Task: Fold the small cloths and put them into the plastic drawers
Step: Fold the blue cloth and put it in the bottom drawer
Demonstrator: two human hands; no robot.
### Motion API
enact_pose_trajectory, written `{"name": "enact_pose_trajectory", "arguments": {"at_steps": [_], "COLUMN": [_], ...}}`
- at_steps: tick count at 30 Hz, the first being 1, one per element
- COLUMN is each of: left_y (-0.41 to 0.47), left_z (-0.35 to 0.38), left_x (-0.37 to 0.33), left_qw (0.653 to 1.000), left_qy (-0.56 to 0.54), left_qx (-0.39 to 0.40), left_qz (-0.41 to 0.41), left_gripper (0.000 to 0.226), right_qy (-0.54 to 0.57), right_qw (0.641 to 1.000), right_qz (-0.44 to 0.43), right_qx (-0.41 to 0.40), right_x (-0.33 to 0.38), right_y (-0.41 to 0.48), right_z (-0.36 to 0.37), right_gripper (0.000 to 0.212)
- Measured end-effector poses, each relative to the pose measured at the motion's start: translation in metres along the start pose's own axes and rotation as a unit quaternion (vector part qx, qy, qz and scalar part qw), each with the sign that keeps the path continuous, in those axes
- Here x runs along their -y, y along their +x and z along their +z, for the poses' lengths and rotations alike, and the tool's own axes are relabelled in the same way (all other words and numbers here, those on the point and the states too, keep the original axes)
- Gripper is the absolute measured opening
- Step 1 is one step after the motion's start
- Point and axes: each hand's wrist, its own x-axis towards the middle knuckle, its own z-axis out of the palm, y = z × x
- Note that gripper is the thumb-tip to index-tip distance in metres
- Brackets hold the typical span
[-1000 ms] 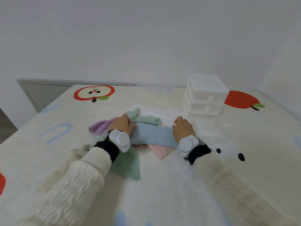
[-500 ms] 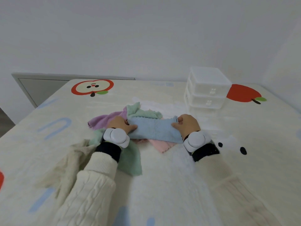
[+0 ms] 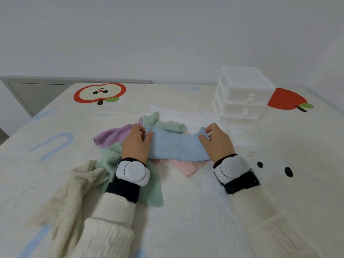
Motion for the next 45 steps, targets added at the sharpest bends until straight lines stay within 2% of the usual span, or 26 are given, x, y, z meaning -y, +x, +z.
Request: {"name": "enact_pose_trajectory", "arguments": {"at_steps": [3,8,11,14,16,18,19,21,23,27,31,34,36,40,45], "left_y": [0.002,-0.001,-0.002,-0.003,-0.004,-0.005,-0.006,-0.006,-0.007,-0.010,-0.014,-0.019,-0.022,-0.028,-0.037], "left_z": [-0.002,-0.008,-0.006,-0.006,-0.006,-0.007,-0.008,-0.009,-0.011,-0.013,-0.008,0.001,0.006,0.021,0.030], "left_x": [0.003,-0.001,-0.002,-0.001,0.001,0.002,0.001,0.000,-0.001,-0.010,-0.019,-0.030,-0.039,-0.056,-0.062], "left_qw": [0.999,0.999,0.998,0.996,0.994,0.991,0.990,0.991,0.991,0.989,0.991,0.990,0.987,0.981,0.966], "left_qy": [-0.003,-0.030,-0.048,-0.060,-0.072,-0.090,-0.090,-0.076,-0.067,-0.075,-0.065,-0.063,-0.070,-0.043,0.012], "left_qx": [0.042,0.041,0.044,0.052,0.074,0.098,0.105,0.108,0.111,0.123,0.114,0.104,0.106,0.143,0.216], "left_qz": [-0.014,0.018,0.026,0.033,0.037,0.032,0.029,0.028,0.026,0.022,0.041,0.074,0.095,0.120,0.144], "left_gripper": [0.037,0.058,0.052,0.039,0.023,0.014,0.013,0.018,0.027,0.045,0.061,0.069,0.071,0.071,0.076], "right_qy": [0.009,0.091,0.168,0.247,0.261,0.260,0.243,0.162,0.083,-0.005,-0.040,-0.007,0.039,0.068,0.103], "right_qw": [1.000,0.996,0.986,0.965,0.957,0.958,0.965,0.982,0.986,0.980,0.980,0.991,0.996,0.996,0.991], "right_qz": [0.007,-0.005,-0.015,-0.008,-0.010,-0.019,-0.034,-0.096,-0.139,-0.159,-0.168,-0.123,-0.071,-0.027,-0.011], "right_qx": [0.005,-0.012,-0.003,0.084,0.126,0.117,0.088,0.031,0.048,0.124,0.100,0.055,0.039,0.055,0.081], "right_x": [-0.003,0.004,0.019,0.030,0.031,0.029,0.027,0.021,0.015,0.005,0.005,0.010,0.011,0.007,0.006], "right_y": [0.003,0.000,-0.006,-0.018,-0.023,-0.023,-0.022,-0.018,-0.016,-0.013,-0.014,-0.016,-0.016,-0.015,-0.013], "right_z": [0.002,-0.002,-0.001,0.010,0.016,0.018,0.016,0.012,0.011,0.019,0.025,0.016,0.009,0.002,0.002], "right_gripper": [0.021,0.023,0.028,0.029,0.025,0.017,0.015,0.017,0.019,0.039,0.047,0.054,0.048,0.024,0.024]}}
